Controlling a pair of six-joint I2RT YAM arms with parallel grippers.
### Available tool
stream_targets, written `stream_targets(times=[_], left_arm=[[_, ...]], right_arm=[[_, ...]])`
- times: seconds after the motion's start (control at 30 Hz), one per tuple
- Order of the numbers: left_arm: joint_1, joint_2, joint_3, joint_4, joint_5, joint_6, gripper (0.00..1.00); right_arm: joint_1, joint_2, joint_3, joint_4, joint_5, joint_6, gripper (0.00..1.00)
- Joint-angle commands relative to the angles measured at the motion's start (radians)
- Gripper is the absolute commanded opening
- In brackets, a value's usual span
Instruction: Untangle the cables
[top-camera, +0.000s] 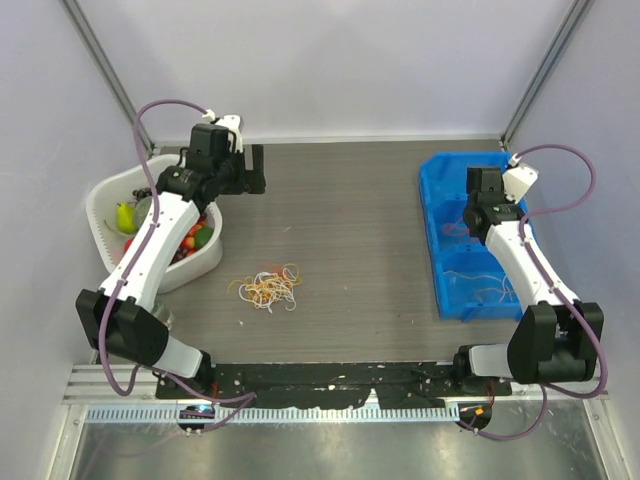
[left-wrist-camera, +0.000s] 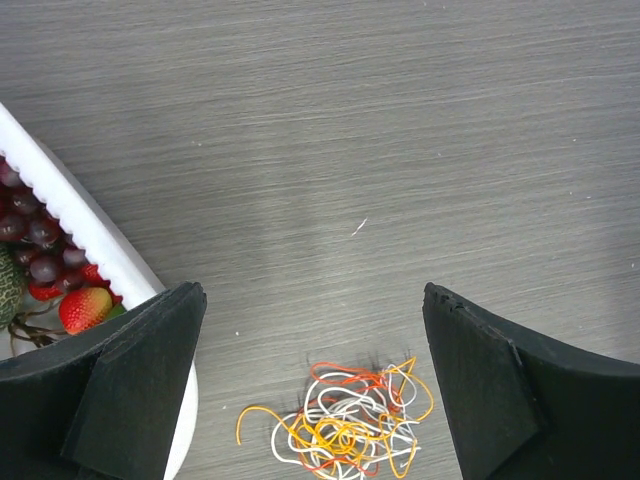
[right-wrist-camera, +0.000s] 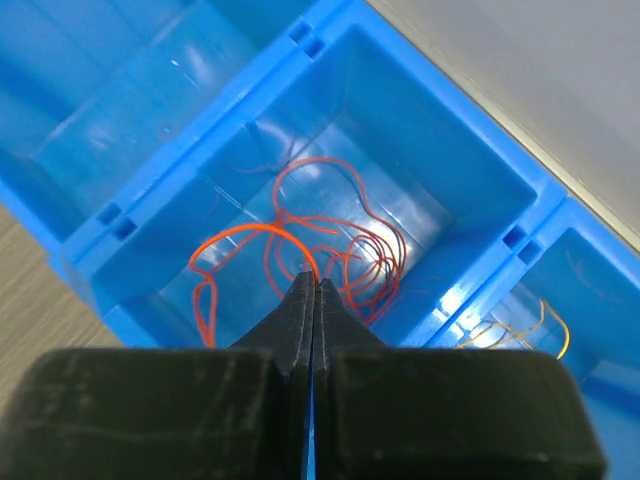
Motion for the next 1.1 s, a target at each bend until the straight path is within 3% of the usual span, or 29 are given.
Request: stream_targets(times=[0.0,0.13,0.17,0.2,0.23,0.27,0.33,0.5,0.57,0.67,0.87,1.07], left_arm=[[-0.002,-0.048,-0.014,0.027,-0.035,0.025,0.95],[-0.002,-0.068,-0.034,0.03,-0.042,0.026,0.96],[-0.002,-0.076,-0.042,0.028,-0.048,0.028,0.95],[-0.002,-0.084,-0.048,0.03,-0.053,0.029,0.95],[-0.002,-0.09,-0.056,0.03,-0.058,0.031,0.96],[-0.002,-0.094,-0.062,0.028,-0.062,0.031,0.95],[-0.002,-0.108,-0.076,0.027,-0.065,0.026,0.96],[-0.002,-0.133,-0.122,0.024,-0.056,0.012,0.96],[-0.002,-0.151,-0.157,0.022,-0.059,0.008,0.95],[-0.002,-0.186,-0.212,0.001,-0.067,-0.014,0.94],[-0.002,-0.263,-0.315,-0.088,-0.059,-0.05,0.84],[-0.004,-0.331,-0.433,-0.114,0.072,-0.064,0.69]], right_arm=[[-0.013,0.052,0.05,-0.072,0.016,0.089,0.01],[-0.051,0.116,0.085,-0.163,0.08,0.094,0.01],[-0.053,0.126,0.085,-0.154,0.053,0.059,0.08],[-0.052,0.129,0.09,-0.144,0.022,0.028,0.31],[-0.05,0.135,0.095,-0.131,-0.016,-0.007,0.4],[-0.047,0.135,0.105,-0.124,-0.019,-0.018,0.56],[-0.038,0.129,0.13,-0.097,-0.015,-0.067,0.68],[0.127,0.165,0.24,-0.002,-0.126,-0.309,0.72],[0.225,0.208,0.271,0.049,-0.264,-0.375,0.72],[0.362,0.309,0.27,0.203,-0.599,-0.371,0.72],[0.609,0.558,0.395,0.268,-0.924,-0.443,0.72],[0.638,0.59,0.325,0.382,-1.042,-0.392,0.72]])
